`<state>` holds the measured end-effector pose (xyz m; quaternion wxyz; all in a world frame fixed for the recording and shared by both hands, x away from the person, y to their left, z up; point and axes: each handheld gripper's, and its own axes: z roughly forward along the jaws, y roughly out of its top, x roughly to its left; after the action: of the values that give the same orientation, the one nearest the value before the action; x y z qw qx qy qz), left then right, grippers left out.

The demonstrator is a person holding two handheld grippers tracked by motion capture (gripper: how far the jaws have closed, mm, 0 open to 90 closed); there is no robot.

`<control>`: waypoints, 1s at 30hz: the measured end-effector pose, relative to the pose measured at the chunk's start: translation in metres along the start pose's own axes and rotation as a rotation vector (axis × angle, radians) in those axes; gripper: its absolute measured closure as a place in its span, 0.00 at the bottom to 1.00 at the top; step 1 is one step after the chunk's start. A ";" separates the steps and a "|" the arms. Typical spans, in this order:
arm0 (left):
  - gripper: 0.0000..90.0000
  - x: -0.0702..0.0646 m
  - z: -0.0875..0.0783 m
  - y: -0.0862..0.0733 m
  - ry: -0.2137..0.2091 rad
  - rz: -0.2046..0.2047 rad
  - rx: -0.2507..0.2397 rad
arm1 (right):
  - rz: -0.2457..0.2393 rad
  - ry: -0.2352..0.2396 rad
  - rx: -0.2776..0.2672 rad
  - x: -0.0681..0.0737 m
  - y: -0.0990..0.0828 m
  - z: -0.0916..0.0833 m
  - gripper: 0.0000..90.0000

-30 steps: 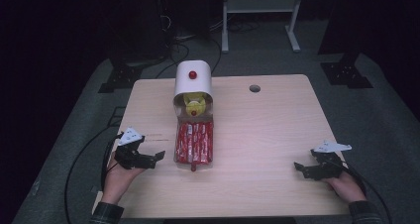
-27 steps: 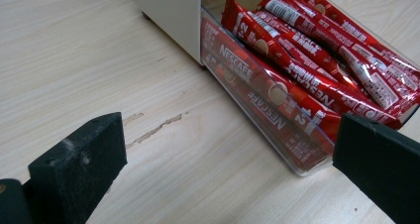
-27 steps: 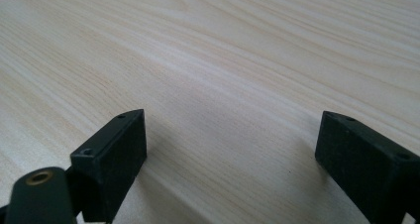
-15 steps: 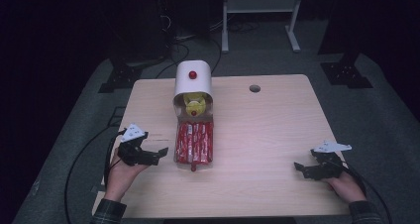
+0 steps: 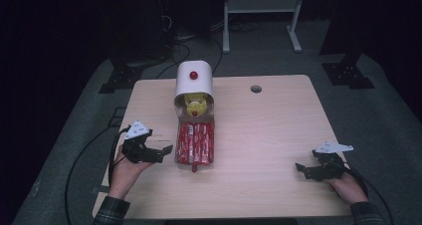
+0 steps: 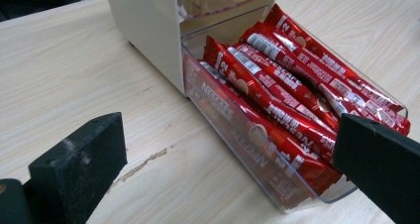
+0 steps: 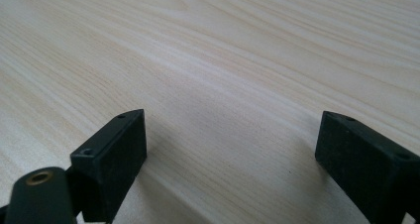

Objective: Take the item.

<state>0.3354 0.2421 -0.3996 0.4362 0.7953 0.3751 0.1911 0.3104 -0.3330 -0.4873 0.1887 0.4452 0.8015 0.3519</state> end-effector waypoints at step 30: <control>0.00 -0.011 0.014 0.020 -0.021 0.024 -0.015 | -0.001 0.000 0.000 0.000 0.000 0.000 0.13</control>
<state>0.3462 0.2190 -0.3904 0.4440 0.7983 0.3595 0.1907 0.3104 -0.3330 -0.4874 0.1888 0.4450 0.8016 0.3519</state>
